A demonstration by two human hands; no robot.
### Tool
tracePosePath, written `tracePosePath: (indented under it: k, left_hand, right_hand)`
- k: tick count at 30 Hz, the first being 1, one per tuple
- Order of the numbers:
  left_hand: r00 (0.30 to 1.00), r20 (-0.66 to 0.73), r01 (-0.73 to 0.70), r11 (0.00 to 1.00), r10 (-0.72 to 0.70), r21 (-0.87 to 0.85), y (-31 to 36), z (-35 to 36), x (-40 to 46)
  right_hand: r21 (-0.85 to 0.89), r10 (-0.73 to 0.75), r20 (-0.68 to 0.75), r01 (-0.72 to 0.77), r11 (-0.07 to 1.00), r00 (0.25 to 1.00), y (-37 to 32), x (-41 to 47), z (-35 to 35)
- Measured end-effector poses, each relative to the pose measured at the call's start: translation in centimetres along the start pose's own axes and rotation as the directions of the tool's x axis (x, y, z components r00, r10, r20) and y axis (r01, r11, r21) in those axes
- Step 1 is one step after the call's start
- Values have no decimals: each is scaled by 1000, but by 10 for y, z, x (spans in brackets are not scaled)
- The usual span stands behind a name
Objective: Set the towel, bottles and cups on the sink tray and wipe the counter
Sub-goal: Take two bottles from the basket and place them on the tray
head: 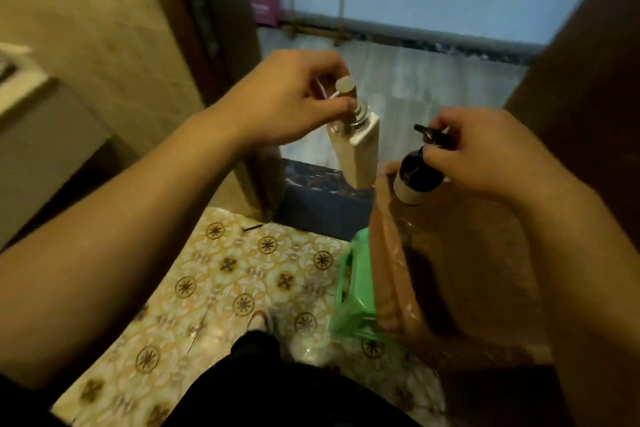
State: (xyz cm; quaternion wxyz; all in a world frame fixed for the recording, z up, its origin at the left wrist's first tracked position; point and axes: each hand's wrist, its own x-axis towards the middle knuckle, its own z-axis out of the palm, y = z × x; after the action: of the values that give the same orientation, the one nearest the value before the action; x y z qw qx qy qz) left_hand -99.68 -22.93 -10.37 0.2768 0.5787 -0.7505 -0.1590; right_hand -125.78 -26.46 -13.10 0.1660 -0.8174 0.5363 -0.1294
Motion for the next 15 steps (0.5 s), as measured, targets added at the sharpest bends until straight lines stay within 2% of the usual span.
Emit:
tracePosePath:
  k: [3, 7, 15]
  left_hand:
    - [985, -61, 162, 985, -159, 54, -29, -42, -55]
    - [926, -135, 366, 927, -353, 87, -73, -83, -138]
    - [718, -315, 669, 740, -620, 67, -150, -142, -312]
  right_hand:
    - [58, -164, 48, 161, 985, 985, -52, 20, 18]
    - [62, -341, 147, 335, 940, 929, -123, 43, 65]
    - [86, -571, 325, 578, 811, 754, -282, 51, 168]
